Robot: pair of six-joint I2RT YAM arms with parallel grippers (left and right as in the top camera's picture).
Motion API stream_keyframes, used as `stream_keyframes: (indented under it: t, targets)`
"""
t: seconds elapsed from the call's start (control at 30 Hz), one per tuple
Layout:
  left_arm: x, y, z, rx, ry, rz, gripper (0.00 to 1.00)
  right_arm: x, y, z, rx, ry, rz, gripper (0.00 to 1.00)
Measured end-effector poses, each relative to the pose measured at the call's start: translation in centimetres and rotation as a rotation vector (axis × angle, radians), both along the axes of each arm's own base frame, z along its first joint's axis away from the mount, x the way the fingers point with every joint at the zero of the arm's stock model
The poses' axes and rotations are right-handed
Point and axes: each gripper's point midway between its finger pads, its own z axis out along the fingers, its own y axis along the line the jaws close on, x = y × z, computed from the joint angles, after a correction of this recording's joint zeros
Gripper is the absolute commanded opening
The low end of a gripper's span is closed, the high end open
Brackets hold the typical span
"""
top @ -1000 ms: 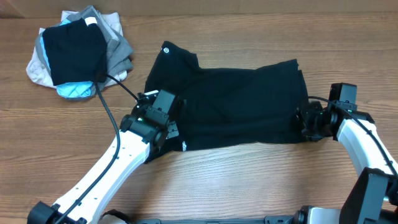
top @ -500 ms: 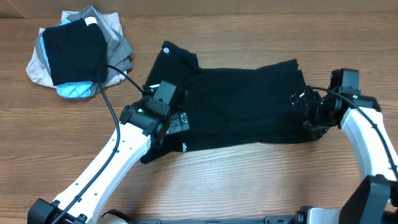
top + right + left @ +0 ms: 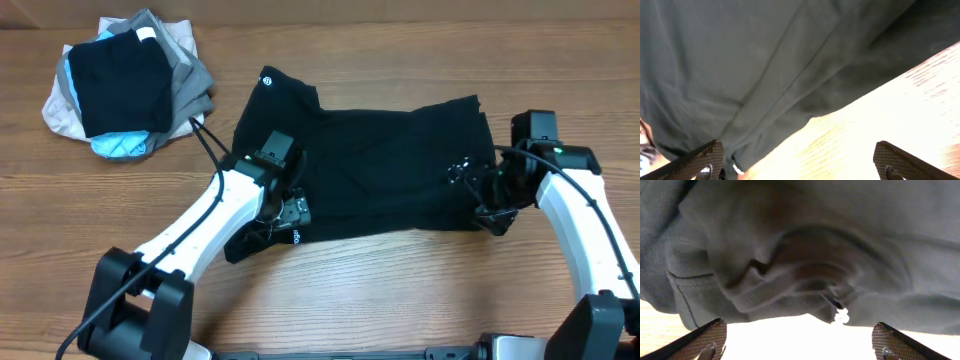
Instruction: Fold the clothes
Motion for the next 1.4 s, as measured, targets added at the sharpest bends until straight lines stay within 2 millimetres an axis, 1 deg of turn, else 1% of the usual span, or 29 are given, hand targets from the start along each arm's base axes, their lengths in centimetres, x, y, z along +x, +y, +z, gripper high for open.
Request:
stream_keyframes:
  t: [0.17, 0.33, 0.4, 0.6, 0.73, 0.9, 0.93, 1.03, 1.13, 1.3, 1.4]
  targets:
    - [0.6, 1.6, -0.5, 0.002, 0.019, 0.064, 0.96, -0.1, 1.1, 0.0, -0.002, -0.007, 0.051, 1.00]
    - [1.0, 2.5, -1.1, -0.019, 0.040, 0.104, 0.95, -0.1, 1.5, 0.0, -0.003, -0.009, 0.066, 1.00]
    - [1.0, 2.5, -1.4, -0.024, 0.051, 0.104, 0.93, -0.1, 1.5, 0.0, -0.003, -0.009, 0.066, 1.00]
    - [1.7, 1.8, -1.8, -0.060, 0.035, 0.099, 0.78, -0.1, 1.5, 0.0, -0.003, -0.012, 0.065, 1.00]
    - [2.1, 1.3, -2.0, -0.087, 0.016, 0.098, 0.75, -0.1, 1.5, 0.0, -0.004, -0.012, 0.066, 1.00]
    - [1.5, 1.2, -2.7, -0.099, 0.029, 0.091, 0.73, -0.1, 1.5, 0.0, -0.004, -0.012, 0.066, 1.00]
    - [1.5, 1.2, -2.8, -0.100, 0.028, 0.086, 0.71, -0.1, 1.5, 0.0, -0.004, -0.012, 0.066, 1.00]
    - [1.7, 1.0, -2.9, -0.110, 0.019, 0.076, 0.61, -0.1, 1.4, 0.0, -0.006, -0.011, 0.065, 1.00]
    - [2.3, 0.8, -2.9, -0.121, -0.003, 0.072, 0.45, -0.1, 1.4, 0.0, -0.007, -0.011, 0.065, 1.00]
    - [3.6, 0.3, -2.8, -0.146, -0.058, 0.046, 0.04, -0.1, 1.3, 0.0, -0.014, -0.010, 0.064, 1.00]
    - [3.8, 0.2, -2.7, -0.151, -0.069, 0.036, 0.04, -0.1, 1.2, -0.1, -0.021, -0.009, 0.063, 1.00]
